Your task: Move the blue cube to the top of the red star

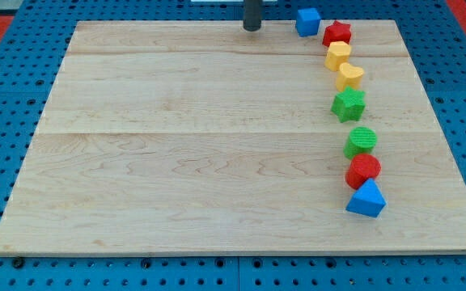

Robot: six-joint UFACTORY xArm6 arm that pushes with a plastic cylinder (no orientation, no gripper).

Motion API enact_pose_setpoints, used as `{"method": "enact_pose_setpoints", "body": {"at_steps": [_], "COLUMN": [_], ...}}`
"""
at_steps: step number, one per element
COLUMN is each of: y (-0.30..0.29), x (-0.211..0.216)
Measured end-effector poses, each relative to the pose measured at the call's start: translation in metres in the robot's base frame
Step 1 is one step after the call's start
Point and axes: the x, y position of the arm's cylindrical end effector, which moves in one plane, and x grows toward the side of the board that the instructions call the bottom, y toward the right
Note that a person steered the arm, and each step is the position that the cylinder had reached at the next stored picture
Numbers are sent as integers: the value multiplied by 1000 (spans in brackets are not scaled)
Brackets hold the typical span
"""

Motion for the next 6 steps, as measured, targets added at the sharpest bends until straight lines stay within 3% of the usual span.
{"method": "enact_pose_setpoints", "body": {"at_steps": [2,4,5,6], "y": [77,112,75,52], "x": [-1,-2,-1,53]}}
